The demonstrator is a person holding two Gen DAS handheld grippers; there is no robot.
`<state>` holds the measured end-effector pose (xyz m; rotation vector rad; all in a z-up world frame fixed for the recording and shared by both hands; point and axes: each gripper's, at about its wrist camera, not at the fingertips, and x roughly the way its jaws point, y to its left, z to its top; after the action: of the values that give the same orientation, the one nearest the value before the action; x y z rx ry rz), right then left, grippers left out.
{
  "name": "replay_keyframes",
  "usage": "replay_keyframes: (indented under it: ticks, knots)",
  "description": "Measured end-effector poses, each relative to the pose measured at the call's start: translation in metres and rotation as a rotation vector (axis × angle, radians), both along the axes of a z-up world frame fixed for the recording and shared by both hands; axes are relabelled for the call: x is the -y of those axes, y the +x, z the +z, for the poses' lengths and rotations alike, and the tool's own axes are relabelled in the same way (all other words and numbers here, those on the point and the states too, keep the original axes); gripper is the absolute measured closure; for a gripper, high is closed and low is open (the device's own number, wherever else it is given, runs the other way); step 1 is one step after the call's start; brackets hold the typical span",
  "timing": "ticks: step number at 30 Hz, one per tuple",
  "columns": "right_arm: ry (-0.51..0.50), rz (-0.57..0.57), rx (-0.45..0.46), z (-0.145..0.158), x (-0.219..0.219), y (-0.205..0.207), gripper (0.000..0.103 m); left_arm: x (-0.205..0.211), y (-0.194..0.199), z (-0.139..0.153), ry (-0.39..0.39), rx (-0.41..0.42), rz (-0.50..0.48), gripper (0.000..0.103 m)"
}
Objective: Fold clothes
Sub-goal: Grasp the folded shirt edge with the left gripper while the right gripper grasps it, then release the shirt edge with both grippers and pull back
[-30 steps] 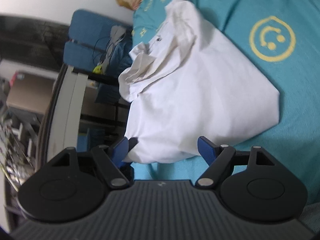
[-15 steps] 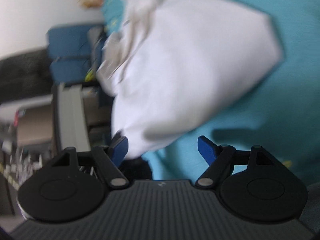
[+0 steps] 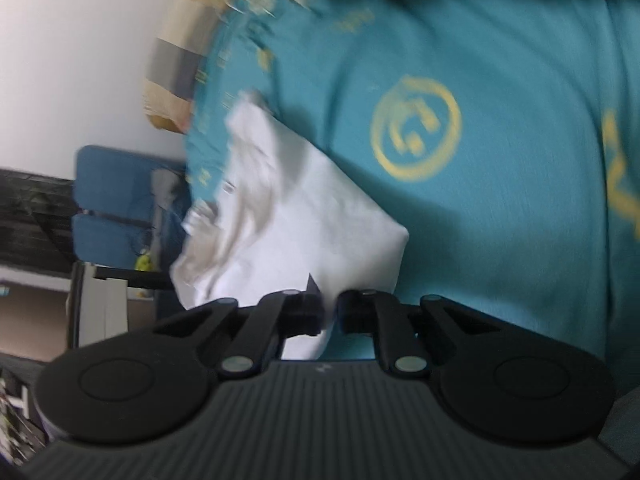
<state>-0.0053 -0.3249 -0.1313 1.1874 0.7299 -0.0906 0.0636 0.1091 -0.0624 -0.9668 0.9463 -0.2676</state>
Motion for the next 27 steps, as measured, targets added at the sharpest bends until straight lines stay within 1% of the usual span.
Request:
replay_keyframes:
  ticks: [2,5,7,10,12,15,18,20,22,24,27]
  knots:
    - [-0.046,0.011,0.054,0.019,0.004,-0.006,0.095,0.006,-0.006,0.020,0.014,0.036,-0.014,0.090]
    - [-0.077,0.003,0.101,0.048,0.009,-0.022,0.096,0.013,-0.018,0.049,0.008,0.036,-0.038,0.091]
    - [-0.082,0.001,0.119,0.066,0.014,-0.030,0.096,0.014,-0.029,0.067,0.020,0.040,-0.055,0.091]
    - [-0.091,0.024,0.122,0.078,0.015,-0.048,0.096,0.014,-0.059,0.089,0.069,0.053,-0.085,0.091]
    - [-0.098,0.038,0.125,0.087,0.015,-0.061,0.096,0.013,-0.085,0.098,0.084,0.057,-0.100,0.091]
    - [-0.107,0.061,0.128,0.099,0.016,-0.079,0.096,0.007,-0.122,0.102,0.080,0.039,-0.104,0.091]
    - [-0.116,0.083,0.131,0.112,0.017,-0.098,0.096,0.002,-0.140,0.101,0.083,0.012,-0.094,0.091]
    - [-0.123,0.097,0.134,0.120,0.018,-0.110,0.096,0.002,-0.135,0.101,0.081,0.001,-0.082,0.091]
    - [-0.118,0.098,0.136,0.123,0.019,-0.110,0.096,0.003,-0.125,0.101,0.077,-0.005,-0.069,0.091]
    - [-0.107,0.091,0.134,0.120,0.019,-0.096,0.096,0.005,-0.111,0.100,0.075,-0.011,-0.058,0.091]
    - [-0.090,0.081,0.120,0.113,0.022,-0.061,0.095,0.011,-0.076,0.094,0.073,-0.018,-0.040,0.091]
